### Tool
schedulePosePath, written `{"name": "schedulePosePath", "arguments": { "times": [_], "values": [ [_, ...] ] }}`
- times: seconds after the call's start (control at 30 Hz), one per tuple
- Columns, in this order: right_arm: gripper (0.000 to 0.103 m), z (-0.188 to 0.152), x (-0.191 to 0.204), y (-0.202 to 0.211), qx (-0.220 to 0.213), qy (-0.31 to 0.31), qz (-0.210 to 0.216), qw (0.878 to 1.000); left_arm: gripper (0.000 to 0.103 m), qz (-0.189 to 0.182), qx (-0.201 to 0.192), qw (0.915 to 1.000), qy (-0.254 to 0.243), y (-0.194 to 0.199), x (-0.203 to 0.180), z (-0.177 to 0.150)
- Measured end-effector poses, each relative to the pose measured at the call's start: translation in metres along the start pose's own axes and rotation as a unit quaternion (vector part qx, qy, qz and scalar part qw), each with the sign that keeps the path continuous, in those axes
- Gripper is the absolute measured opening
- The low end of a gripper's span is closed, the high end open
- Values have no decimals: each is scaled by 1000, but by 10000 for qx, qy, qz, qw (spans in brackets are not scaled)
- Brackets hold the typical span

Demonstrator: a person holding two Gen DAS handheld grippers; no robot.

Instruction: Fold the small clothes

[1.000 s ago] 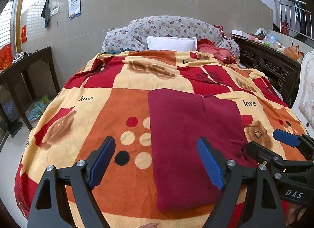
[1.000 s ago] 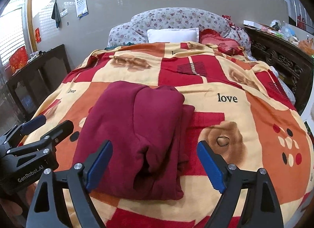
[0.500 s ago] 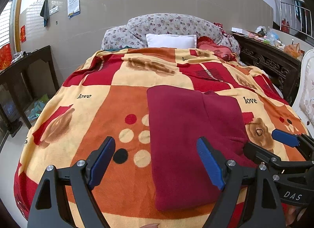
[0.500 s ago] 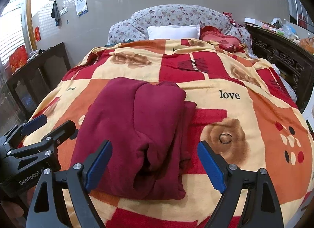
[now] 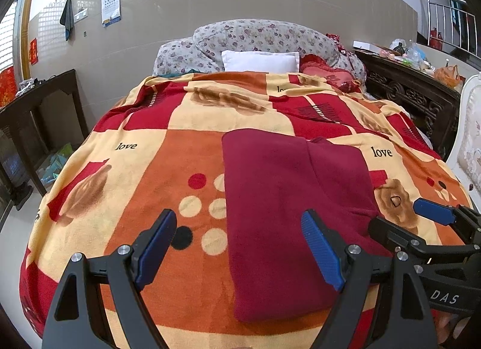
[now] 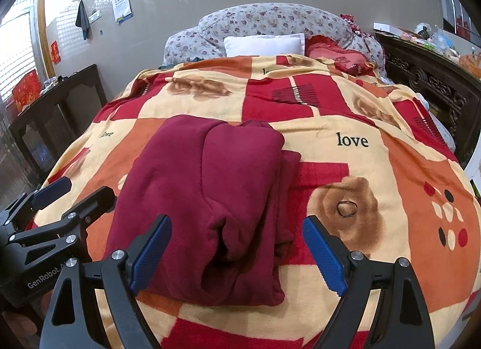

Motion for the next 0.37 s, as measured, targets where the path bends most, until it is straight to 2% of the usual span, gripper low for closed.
{"name": "schedulePosePath", "arguments": {
  "times": [0.37],
  "values": [
    [93,-2,2,-3,83,25,20,10000,84,-60,-85,9999,-19,0,-1,3]
  ]
}}
Point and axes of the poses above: each gripper's, at about its wrist camera, not at the fingertips, and y roughly against the way its jaws point, x to its left, z to its top, the point moved 6 cm from there along -y, roughly the way its jaws point, and after that the axes turned 4 degrees about y, right-handed, at the moved point
